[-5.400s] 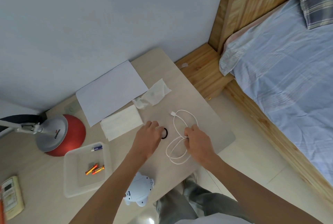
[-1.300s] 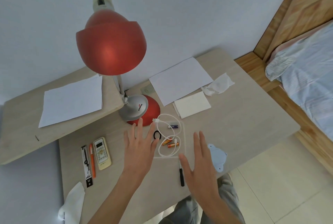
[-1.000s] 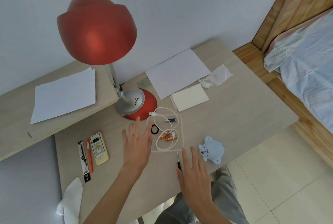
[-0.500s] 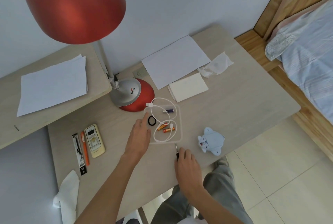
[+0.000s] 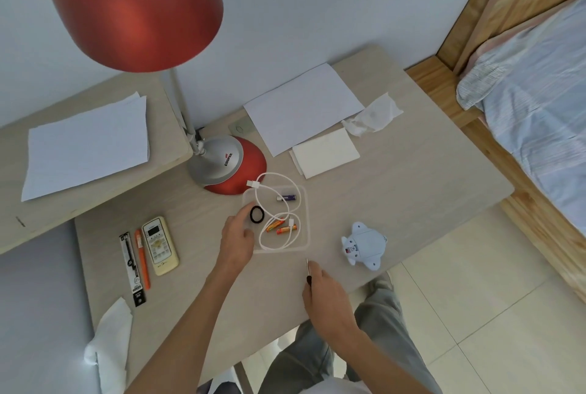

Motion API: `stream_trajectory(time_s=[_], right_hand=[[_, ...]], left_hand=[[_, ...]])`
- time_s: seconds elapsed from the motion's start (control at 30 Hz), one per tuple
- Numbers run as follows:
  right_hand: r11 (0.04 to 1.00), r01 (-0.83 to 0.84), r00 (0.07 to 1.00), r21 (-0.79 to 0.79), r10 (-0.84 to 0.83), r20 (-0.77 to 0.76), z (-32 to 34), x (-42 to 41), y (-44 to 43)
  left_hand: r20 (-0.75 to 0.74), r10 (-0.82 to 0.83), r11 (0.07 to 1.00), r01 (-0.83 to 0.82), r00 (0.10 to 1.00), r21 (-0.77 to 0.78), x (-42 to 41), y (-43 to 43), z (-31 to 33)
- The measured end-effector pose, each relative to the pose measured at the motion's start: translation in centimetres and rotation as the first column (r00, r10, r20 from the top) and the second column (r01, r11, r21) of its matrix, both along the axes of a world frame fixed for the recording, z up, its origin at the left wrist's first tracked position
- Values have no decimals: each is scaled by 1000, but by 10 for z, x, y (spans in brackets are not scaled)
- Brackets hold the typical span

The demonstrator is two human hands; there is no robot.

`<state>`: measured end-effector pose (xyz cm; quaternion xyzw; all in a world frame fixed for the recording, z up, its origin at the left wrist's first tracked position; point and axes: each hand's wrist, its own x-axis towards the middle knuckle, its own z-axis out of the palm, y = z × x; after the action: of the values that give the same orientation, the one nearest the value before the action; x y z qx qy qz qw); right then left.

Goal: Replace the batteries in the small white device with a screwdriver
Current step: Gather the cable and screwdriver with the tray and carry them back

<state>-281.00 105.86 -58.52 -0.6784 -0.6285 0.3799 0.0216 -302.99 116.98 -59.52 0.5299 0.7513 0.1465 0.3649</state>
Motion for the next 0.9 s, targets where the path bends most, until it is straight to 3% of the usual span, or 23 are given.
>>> stream_trajectory(time_s=[0.3, 0.47, 0.73, 0.9], right_hand=[[961, 278, 899, 3, -259, -353, 98, 31, -2], [881, 472, 749, 39, -378, -544, 169, 58, 16], [752, 645, 556, 138, -338, -759, 296, 157, 32], [634, 757, 460, 159, -345, -818, 343, 241, -3]], left_hand=[[109, 122, 992, -125, 987, 25, 5, -19, 82], [146, 74, 985, -96, 986, 144, 26, -20, 153], [151, -26, 964, -15, 988, 266, 121, -15, 260], [205, -190, 918, 99, 960, 384, 217, -21, 305]])
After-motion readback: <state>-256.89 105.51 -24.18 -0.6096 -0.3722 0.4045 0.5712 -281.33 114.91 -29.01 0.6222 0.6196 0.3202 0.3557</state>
